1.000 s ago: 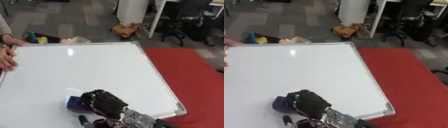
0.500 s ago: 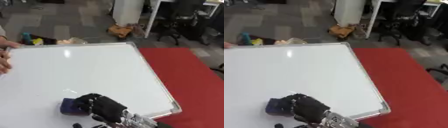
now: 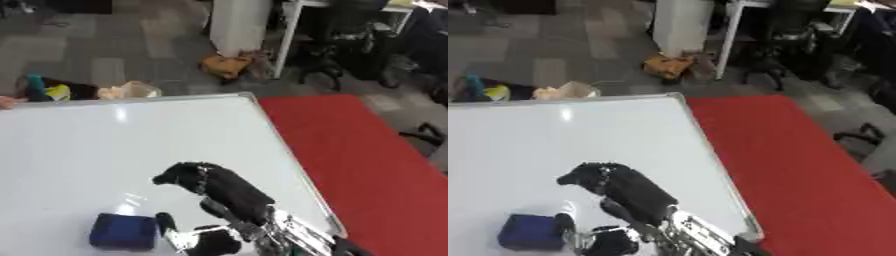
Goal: Wipe the whiteboard clean with a brush.
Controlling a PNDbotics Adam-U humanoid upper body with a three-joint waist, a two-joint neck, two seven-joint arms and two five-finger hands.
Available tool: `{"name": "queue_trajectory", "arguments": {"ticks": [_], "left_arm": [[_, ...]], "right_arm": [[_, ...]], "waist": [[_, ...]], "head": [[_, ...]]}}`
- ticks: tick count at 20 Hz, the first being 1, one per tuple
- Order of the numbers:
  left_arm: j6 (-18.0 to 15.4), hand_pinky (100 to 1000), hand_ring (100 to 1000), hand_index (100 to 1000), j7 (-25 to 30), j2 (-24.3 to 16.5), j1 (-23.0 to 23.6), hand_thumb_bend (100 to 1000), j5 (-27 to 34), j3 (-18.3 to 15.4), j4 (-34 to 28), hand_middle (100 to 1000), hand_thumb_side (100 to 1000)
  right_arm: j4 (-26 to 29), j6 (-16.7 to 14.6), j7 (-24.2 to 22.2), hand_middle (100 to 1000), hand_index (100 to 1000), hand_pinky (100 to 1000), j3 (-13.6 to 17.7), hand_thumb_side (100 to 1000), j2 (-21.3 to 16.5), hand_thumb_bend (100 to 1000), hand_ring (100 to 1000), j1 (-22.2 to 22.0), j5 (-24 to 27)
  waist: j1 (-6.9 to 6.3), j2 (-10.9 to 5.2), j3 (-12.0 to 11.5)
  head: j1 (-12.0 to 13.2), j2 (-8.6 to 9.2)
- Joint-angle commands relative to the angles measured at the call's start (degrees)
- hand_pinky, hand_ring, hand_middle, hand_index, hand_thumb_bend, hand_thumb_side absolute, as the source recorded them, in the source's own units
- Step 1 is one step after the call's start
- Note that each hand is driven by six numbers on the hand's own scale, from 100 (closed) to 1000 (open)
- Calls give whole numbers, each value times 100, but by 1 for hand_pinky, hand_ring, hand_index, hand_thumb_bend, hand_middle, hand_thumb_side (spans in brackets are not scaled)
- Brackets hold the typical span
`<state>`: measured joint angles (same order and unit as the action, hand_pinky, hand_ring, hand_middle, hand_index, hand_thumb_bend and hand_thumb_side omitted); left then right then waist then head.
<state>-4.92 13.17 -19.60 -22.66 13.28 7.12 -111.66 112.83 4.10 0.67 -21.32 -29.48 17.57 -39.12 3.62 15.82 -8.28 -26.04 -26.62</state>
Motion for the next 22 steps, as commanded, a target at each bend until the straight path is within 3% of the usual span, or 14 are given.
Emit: {"name": "queue_trajectory", "arguments": {"ticks": [1,5,15,22], "left_arm": [[13,482,535,1000,-13,-42,-5,272,20,-65,-21,581,797],[22,482,535,1000,-31,-36,34,273,8,-76,13,580,795],[32,481,534,1000,-53,-21,120,271,1,-82,74,579,790],[30,482,535,1000,-75,-10,142,267,10,-103,90,579,786]], "right_arm": [[174,28,219,742,864,779,175,688,-54,100,754,-49,339],[176,-47,516,722,858,767,290,658,-8,100,731,-207,633],[176,-82,1041,583,810,663,508,677,176,100,525,-553,1485],[176,-111,1207,565,805,647,511,661,238,100,493,-621,1618]], "waist": [[-16,-141,50],[4,-200,183],[8,-329,329],[-6,-394,366]], "head": [[80,-27],[200,-79],[314,-157],[307,-161]]}}
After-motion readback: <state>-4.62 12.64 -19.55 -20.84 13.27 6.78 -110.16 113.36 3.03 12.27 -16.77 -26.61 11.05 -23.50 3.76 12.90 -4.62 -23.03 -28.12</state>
